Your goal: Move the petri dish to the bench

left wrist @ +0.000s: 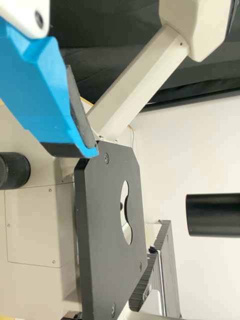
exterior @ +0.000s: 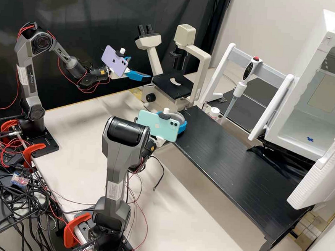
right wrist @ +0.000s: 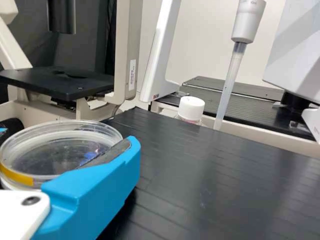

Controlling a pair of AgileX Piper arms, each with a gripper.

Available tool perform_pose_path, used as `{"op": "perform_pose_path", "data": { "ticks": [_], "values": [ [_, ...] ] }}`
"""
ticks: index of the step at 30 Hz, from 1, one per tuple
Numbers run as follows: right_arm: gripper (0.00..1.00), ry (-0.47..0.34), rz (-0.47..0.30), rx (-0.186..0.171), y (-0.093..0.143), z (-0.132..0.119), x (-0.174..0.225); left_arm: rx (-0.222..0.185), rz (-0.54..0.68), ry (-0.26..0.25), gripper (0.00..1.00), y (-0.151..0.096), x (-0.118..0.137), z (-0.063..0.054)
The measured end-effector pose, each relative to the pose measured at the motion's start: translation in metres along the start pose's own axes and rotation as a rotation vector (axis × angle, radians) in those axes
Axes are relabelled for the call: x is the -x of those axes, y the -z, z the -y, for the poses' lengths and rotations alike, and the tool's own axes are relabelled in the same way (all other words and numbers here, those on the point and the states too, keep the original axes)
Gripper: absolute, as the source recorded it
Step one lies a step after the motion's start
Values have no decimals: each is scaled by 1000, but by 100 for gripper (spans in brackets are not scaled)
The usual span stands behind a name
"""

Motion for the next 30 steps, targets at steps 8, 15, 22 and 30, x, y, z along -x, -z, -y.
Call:
{"op": "perform_pose_path", "data": {
  "ticks": [8, 15, 22, 30],
  "values": [
    [0, -18, 3, 6, -4, -1, -9, 0, 0, 0, 100, 0, 0, 0],
    [0, -22, 9, 13, -7, -4, -9, 0, 0, 0, 100, 0, 0, 0],
    [100, -33, 22, 15, -10, -10, -9, 0, 0, 0, 100, 0, 0, 0],
    [100, -41, 18, 21, -8, -12, -9, 0, 0, 0, 100, 0, 0, 0]
  ]
}}
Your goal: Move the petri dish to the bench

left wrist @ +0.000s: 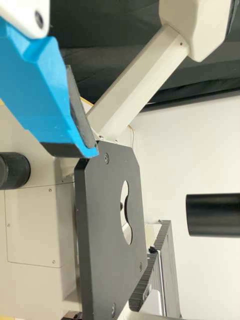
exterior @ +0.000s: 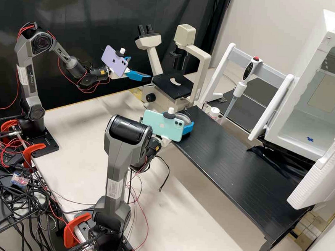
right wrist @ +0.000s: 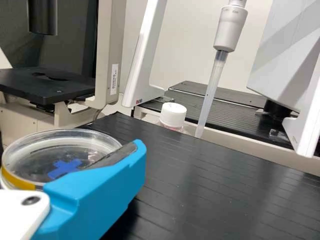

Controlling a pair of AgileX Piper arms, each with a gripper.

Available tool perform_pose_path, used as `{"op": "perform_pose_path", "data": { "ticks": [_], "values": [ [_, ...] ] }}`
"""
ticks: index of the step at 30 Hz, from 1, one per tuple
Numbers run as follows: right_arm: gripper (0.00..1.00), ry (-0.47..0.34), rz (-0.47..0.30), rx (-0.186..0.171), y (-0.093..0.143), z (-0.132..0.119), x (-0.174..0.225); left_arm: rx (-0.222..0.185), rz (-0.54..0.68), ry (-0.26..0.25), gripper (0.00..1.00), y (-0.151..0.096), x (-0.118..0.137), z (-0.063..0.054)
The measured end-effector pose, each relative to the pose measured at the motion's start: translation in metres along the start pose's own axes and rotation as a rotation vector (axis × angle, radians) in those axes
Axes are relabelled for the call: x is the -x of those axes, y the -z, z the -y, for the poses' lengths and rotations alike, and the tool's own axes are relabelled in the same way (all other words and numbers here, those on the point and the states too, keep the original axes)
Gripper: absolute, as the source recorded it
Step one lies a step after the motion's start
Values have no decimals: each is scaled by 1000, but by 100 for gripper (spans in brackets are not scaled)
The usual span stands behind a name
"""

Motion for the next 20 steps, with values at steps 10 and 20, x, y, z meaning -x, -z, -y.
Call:
{"op": "perform_pose_path", "data": {
  "ticks": [10, 20],
  "values": [
    [100, -51, -29, -10, 0, -24, 24, 0, 0, 0, 100, 0, 0, 0],
    [100, -301, -113, -180, -3, -75, 78, 0, 0, 0, 100, 0, 0, 0]
  ]
}}
